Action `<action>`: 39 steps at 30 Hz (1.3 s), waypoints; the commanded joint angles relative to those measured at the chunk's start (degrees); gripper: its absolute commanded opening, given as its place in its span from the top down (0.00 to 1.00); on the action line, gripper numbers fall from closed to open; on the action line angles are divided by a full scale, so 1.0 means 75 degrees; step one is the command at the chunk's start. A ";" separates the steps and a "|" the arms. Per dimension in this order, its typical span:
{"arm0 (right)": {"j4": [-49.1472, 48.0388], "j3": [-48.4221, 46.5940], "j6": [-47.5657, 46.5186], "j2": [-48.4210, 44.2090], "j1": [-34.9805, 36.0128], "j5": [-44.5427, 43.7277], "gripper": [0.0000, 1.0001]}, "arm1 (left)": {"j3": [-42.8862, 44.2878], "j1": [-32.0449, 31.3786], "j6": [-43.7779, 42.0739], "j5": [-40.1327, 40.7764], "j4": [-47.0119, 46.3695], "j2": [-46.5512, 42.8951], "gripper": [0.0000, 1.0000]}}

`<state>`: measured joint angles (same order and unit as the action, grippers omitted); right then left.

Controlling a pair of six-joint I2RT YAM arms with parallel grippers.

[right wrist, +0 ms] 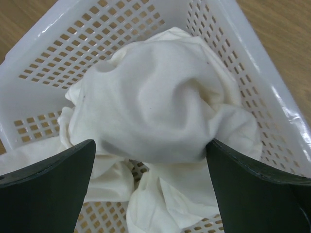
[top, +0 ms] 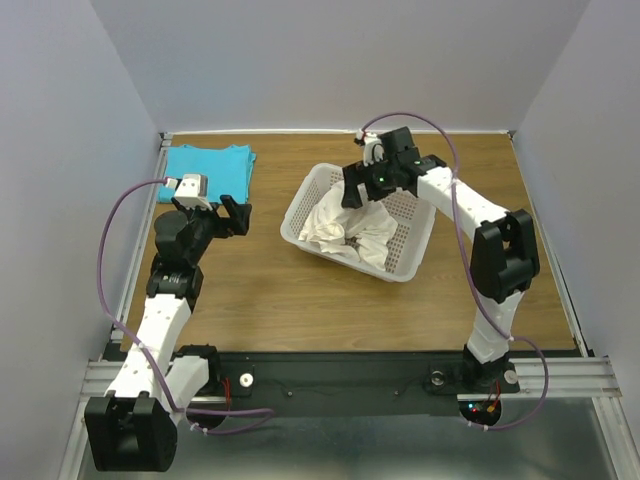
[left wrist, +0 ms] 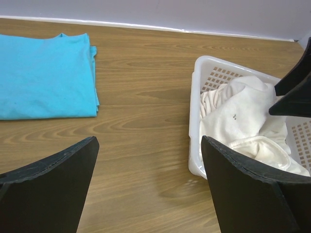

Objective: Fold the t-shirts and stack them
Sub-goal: Grab the tshirt from the pile, then move the tshirt to the center of the board

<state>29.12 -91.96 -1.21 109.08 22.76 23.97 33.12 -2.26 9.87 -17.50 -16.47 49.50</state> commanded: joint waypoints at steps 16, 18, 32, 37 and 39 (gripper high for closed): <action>-0.0192 -0.1764 0.0351 0.0294 0.0680 -0.0455 1.00 | 0.0189 -0.0038 -0.0273 0.0797 -0.0359 -0.0646 0.01; -0.0122 -0.2069 -0.0197 0.0047 0.0680 -0.0022 0.99 | 0.0119 -0.0050 -0.0273 0.0926 -0.0370 -0.0763 0.02; 0.1167 -0.7555 -0.2147 -0.0037 0.0750 0.2441 0.99 | -0.0081 -0.0050 -0.0355 0.1735 -0.0406 -0.1138 0.01; -0.0901 -0.7253 -0.1142 -0.0793 0.1019 0.2582 0.99 | -0.0127 -0.0050 -0.0390 0.1993 -0.0359 -0.1302 0.01; -0.1979 -0.7004 -0.0371 -0.1008 0.1113 0.2628 0.99 | -0.0151 -0.0038 -0.0390 0.2005 -0.0359 -0.1337 0.02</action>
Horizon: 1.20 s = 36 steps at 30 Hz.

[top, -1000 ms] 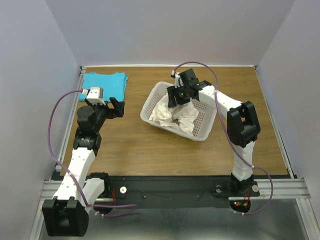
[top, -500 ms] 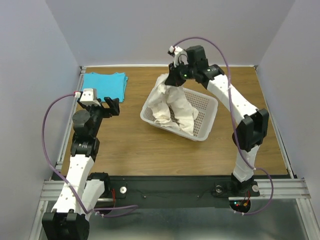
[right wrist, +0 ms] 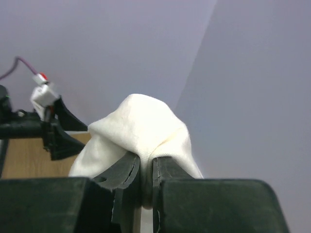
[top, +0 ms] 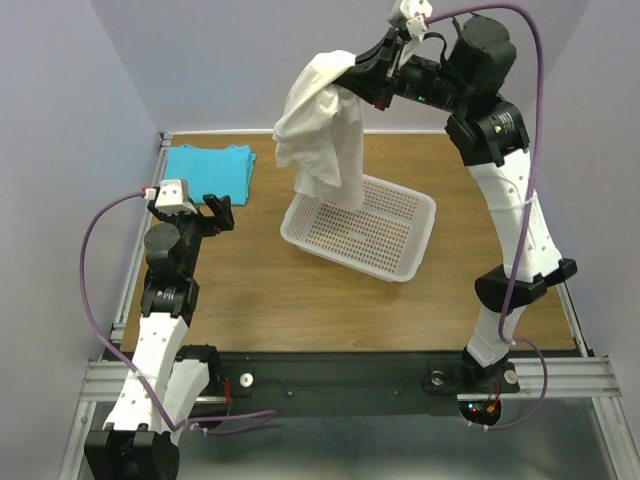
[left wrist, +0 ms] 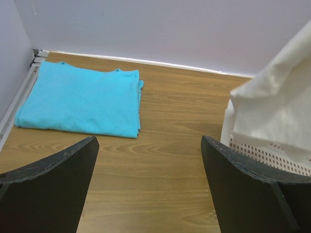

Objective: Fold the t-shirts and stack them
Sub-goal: Move the tshirt to the center of the board

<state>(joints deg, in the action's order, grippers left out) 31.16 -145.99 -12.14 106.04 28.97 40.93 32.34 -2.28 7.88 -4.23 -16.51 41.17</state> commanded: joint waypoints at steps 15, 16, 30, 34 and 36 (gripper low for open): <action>-0.5150 -0.1267 0.5414 -0.0356 0.0707 0.0613 0.99 | -0.0011 -0.0047 -0.0125 0.0961 -0.0224 -0.0473 0.01; -0.5127 -0.1102 0.5462 -0.0404 0.0707 0.0648 0.99 | -0.0011 -0.0047 -0.0125 0.1113 -0.0201 -0.0520 0.02; -0.2305 0.3446 0.2924 -0.1540 0.2079 0.1645 1.00 | -0.0058 -0.0047 -0.0137 0.1267 -0.0212 -0.0731 0.01; -0.1250 0.4932 0.1142 -0.1997 0.2639 0.1247 0.99 | -0.0058 -0.0047 -0.0125 0.1208 -0.0224 -0.0743 0.01; -0.0817 0.5668 0.0208 -0.2219 0.2769 0.1130 0.99 | -0.0034 -0.0047 -0.0125 0.1173 -0.0224 -0.0755 0.01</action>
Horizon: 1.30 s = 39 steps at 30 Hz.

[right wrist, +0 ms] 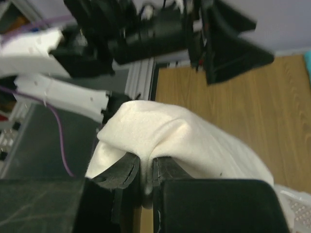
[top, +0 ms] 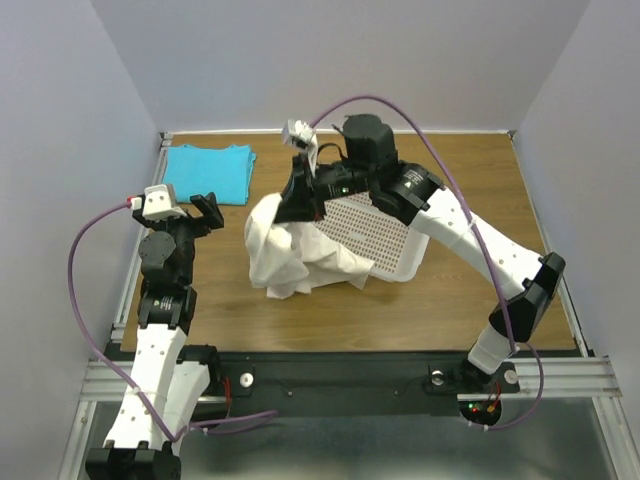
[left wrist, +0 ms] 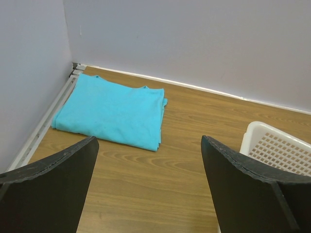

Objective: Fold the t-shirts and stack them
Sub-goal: Move the tshirt to the center of the board

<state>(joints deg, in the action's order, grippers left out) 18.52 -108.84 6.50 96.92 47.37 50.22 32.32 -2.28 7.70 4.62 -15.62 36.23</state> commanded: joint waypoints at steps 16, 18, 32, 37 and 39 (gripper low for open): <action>0.0824 0.3682 -0.4369 -0.0877 0.0633 -0.4032 0.99 | -0.0043 -0.0047 -0.0078 -0.0100 -0.0332 -0.0131 0.01; 0.0835 0.4021 -0.4650 -0.0690 0.0644 -0.4339 0.99 | -0.0032 -0.0035 -0.0066 -0.0159 -0.0344 -0.0096 0.01; 0.0858 0.5089 -0.5378 -0.0466 0.0633 -0.5464 0.41 | -0.0020 -0.0047 -0.0043 -0.0335 -0.0367 0.0033 0.01; 0.1582 0.4857 -0.6010 -0.0982 0.0130 -0.5139 0.03 | -0.0031 -0.0035 -0.0043 -0.0358 -0.0355 -0.0014 0.01; 0.2563 0.4168 -0.6373 -0.1098 -0.0385 -0.4226 0.01 | -0.0020 -0.0047 -0.0031 -0.0382 -0.0379 0.0009 0.01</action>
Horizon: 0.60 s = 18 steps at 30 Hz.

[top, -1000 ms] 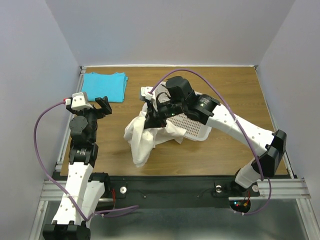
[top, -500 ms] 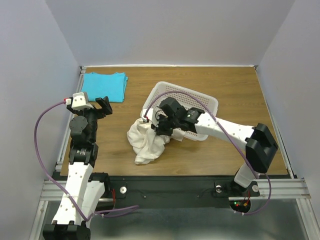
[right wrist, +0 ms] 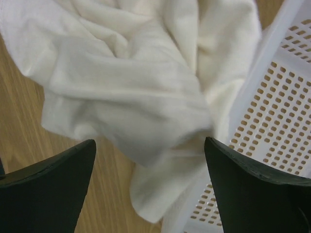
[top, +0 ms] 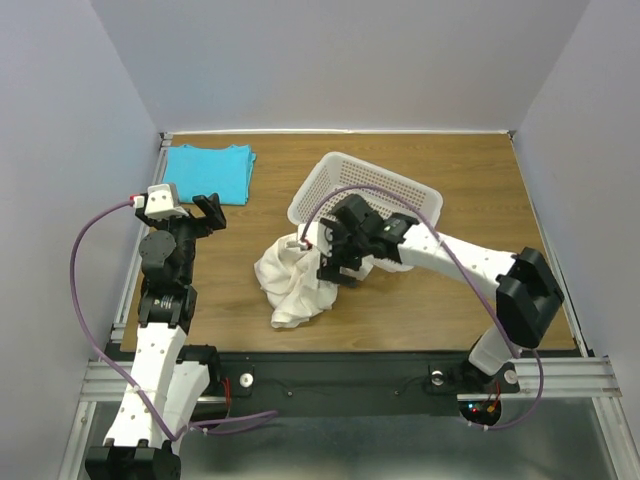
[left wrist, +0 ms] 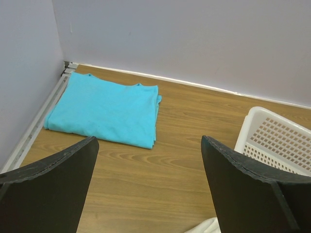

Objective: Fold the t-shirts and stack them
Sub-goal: Move the tshirt to the center of the board

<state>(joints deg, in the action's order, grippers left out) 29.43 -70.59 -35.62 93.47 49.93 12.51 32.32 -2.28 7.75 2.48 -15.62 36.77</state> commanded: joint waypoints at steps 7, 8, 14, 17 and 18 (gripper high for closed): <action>0.2791 -0.2143 -0.1357 -0.0908 -0.2005 0.2726 0.00 | -0.0008 -0.0047 -0.0025 -0.0190 -0.0379 0.0007 0.01; 0.2733 -0.2143 -0.1217 -0.0908 -0.2365 0.2529 0.00 | 0.0004 -0.0047 -0.0025 -0.0202 -0.0367 0.0007 0.01; 0.1304 -0.2201 0.0294 -0.0277 -0.4148 0.1100 0.00 | 0.0004 -0.0047 -0.0002 -0.0296 -0.0425 0.0065 0.01; 0.0776 -0.2795 0.0576 0.0507 -0.5047 0.0851 0.00 | 0.0027 -0.0047 0.0010 -0.0504 -0.0426 0.0136 0.01; 0.0682 -0.2997 0.0577 0.0962 -0.5261 0.0874 0.00 | 0.0027 -0.0047 0.0021 -0.0530 -0.0426 0.0136 0.01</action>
<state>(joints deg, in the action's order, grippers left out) 40.77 -86.98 -35.48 94.24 16.97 22.61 32.32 -2.28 7.81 0.49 -15.64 37.80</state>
